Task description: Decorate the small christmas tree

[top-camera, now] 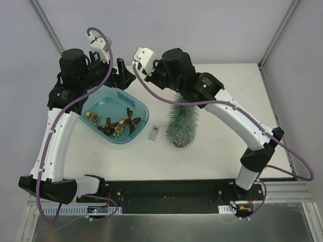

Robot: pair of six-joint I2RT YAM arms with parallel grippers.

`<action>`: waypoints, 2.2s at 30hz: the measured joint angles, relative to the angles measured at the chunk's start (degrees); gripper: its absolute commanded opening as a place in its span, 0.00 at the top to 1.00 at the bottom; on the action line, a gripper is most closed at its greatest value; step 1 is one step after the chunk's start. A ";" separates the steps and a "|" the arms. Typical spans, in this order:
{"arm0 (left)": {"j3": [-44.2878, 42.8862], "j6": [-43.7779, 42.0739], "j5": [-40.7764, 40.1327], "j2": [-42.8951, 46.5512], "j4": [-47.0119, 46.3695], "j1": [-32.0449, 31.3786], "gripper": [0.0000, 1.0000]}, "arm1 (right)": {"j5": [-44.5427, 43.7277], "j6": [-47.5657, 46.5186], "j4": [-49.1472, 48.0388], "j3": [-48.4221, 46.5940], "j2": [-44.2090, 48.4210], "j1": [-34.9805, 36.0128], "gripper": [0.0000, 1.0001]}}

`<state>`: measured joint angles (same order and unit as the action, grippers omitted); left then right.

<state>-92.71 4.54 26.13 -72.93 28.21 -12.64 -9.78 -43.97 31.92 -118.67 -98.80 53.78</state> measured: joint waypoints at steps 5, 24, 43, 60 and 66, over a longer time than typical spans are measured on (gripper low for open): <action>0.61 0.02 0.31 0.00 0.07 0.00 0.01 | 4.55 0.94 2.38 -2.69 -1.90 -3.56 0.99; 0.74 0.63 1.01 0.00 0.24 0.00 0.01 | 19.96 9.31 4.07 -3.19 -4.31 -16.68 0.99; 1.38 0.66 3.48 0.00 0.33 0.00 0.01 | 30.10 22.58 -7.48 26.32 8.79 -29.88 0.99; 2.67 1.05 3.89 0.96 0.44 0.02 0.01 | 26.10 34.23 -19.71 48.22 33.40 -30.27 0.86; 3.23 1.07 3.80 1.55 0.37 0.00 0.01 | 25.11 37.79 -19.50 51.23 34.01 -30.27 0.70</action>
<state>-89.47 5.61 29.93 -71.37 28.58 -12.64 15.33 -6.17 12.43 -67.44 -64.79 23.51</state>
